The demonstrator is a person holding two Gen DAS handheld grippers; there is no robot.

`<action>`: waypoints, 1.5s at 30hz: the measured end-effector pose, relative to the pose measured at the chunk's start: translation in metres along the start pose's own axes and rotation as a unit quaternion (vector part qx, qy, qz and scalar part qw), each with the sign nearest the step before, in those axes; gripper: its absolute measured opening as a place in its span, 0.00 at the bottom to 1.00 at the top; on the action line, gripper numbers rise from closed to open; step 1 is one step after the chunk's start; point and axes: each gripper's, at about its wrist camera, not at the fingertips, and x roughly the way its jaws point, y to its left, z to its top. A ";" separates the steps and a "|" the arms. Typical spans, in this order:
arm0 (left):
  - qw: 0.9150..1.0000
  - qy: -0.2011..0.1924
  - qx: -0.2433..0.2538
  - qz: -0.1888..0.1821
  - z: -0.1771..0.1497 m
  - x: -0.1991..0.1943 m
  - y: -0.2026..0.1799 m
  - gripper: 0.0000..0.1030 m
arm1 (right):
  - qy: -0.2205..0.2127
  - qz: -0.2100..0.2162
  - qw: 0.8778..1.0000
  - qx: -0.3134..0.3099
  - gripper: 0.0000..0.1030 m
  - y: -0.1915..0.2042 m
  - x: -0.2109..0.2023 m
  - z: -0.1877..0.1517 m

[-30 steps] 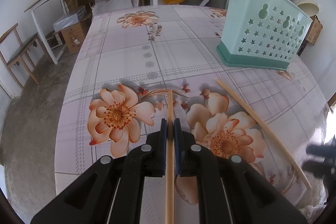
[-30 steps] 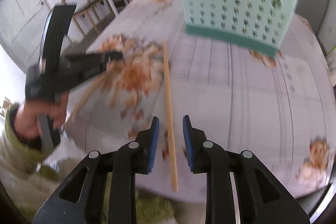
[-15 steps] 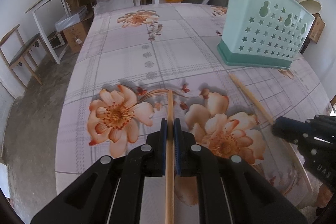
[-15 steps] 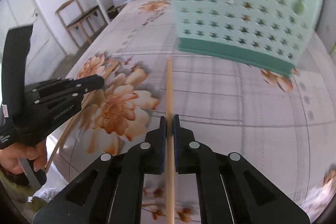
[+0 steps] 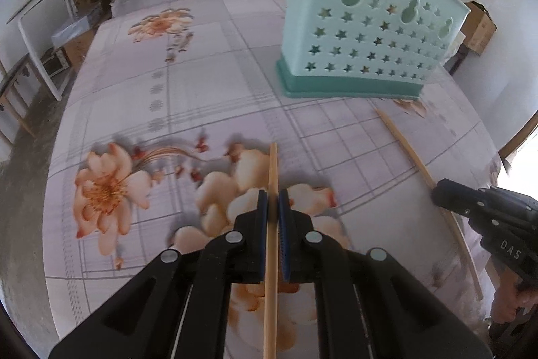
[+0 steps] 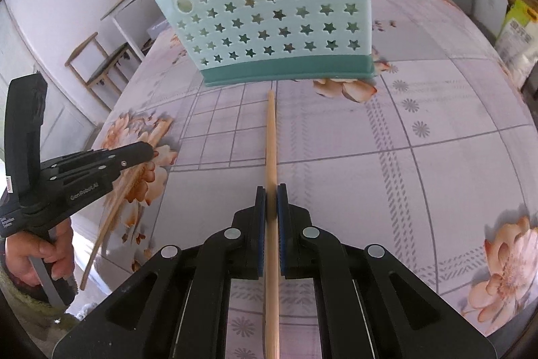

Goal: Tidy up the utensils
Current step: 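Hold one chopstick in each gripper above the table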

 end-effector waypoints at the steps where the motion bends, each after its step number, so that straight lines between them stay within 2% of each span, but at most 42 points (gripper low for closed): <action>1: 1.000 0.002 0.003 0.002 0.001 0.001 -0.002 0.06 | 0.000 0.000 1.000 -0.001 0.05 0.000 0.000 0.000; 7: 0.998 -0.004 0.040 0.043 0.009 0.006 -0.016 0.06 | -0.008 -0.009 1.000 -0.016 0.05 0.007 0.008 0.003; 13: 0.997 -0.011 0.054 0.061 0.010 0.008 -0.023 0.06 | -0.013 -0.030 0.999 -0.034 0.05 0.014 0.010 0.003; 45: 0.995 -0.011 0.068 0.066 0.004 0.005 -0.027 0.06 | -0.001 -0.033 0.999 -0.021 0.05 0.012 0.011 0.006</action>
